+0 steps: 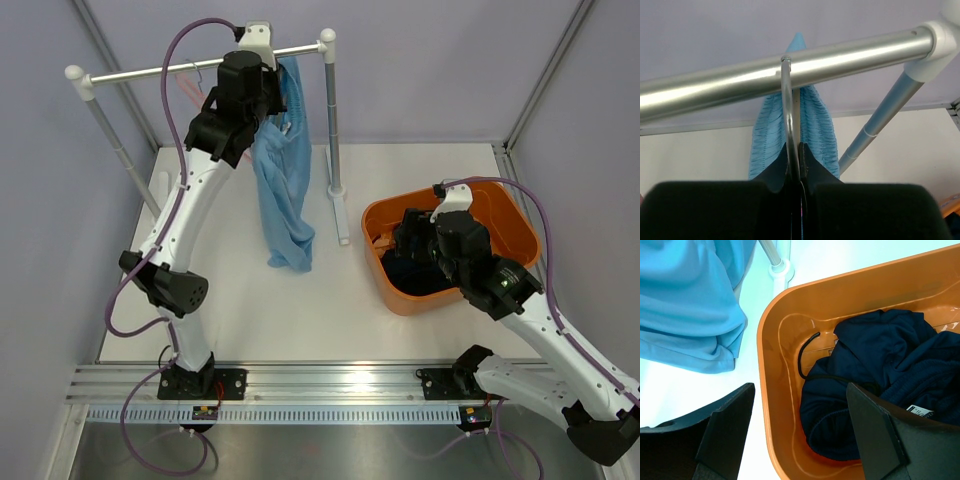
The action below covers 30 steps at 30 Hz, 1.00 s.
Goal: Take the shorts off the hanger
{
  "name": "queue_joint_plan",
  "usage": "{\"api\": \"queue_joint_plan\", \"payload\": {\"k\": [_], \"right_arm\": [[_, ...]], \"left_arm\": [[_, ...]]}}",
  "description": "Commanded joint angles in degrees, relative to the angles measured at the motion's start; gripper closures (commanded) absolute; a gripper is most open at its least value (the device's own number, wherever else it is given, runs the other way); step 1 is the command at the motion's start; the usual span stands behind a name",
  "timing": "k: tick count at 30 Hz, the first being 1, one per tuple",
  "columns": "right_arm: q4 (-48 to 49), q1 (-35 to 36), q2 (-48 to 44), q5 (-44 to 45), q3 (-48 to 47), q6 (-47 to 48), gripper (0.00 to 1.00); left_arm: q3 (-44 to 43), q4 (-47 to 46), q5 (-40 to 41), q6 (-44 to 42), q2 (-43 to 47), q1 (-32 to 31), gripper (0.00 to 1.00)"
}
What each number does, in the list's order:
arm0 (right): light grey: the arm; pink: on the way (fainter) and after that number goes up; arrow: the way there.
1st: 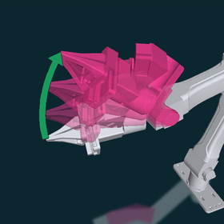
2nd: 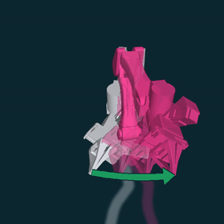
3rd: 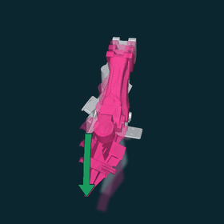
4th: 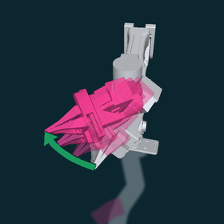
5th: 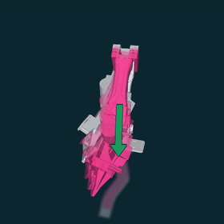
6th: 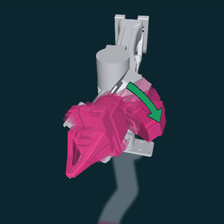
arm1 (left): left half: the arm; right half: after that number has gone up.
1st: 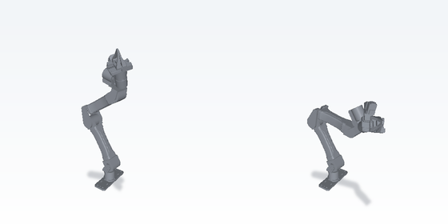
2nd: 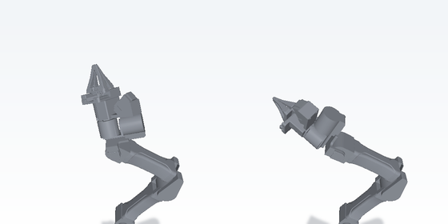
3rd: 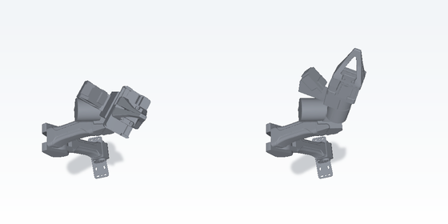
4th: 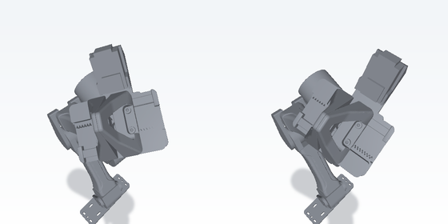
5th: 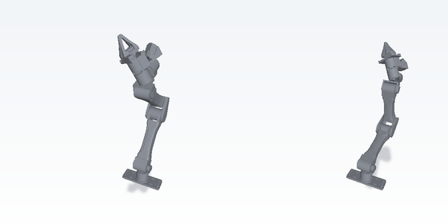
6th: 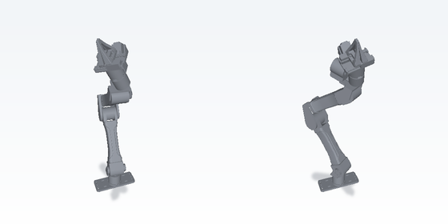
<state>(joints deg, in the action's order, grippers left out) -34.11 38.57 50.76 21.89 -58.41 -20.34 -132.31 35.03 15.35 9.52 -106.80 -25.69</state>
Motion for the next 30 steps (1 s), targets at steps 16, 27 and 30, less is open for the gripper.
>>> {"api": "queue_joint_plan", "payload": {"k": [16, 27, 30], "right_arm": [[1.06, -0.25, 1.79, -4.22, -4.43, -1.28, 0.18], [0.89, 7.30, 10.21, -6.61, -14.34, -1.81, 0.21], [0.45, 13.28, 14.71, -1.77, -18.38, -2.86, 0.21]], "left_arm": [[8.73, 8.73, -12.02, -1.69, 15.04, -1.28, 1.00], [28.93, 7.08, -15.00, -1.35, 31.56, -6.39, 1.00], [34.74, 6.20, -15.00, -0.73, 35.77, -6.91, 1.00]]}}
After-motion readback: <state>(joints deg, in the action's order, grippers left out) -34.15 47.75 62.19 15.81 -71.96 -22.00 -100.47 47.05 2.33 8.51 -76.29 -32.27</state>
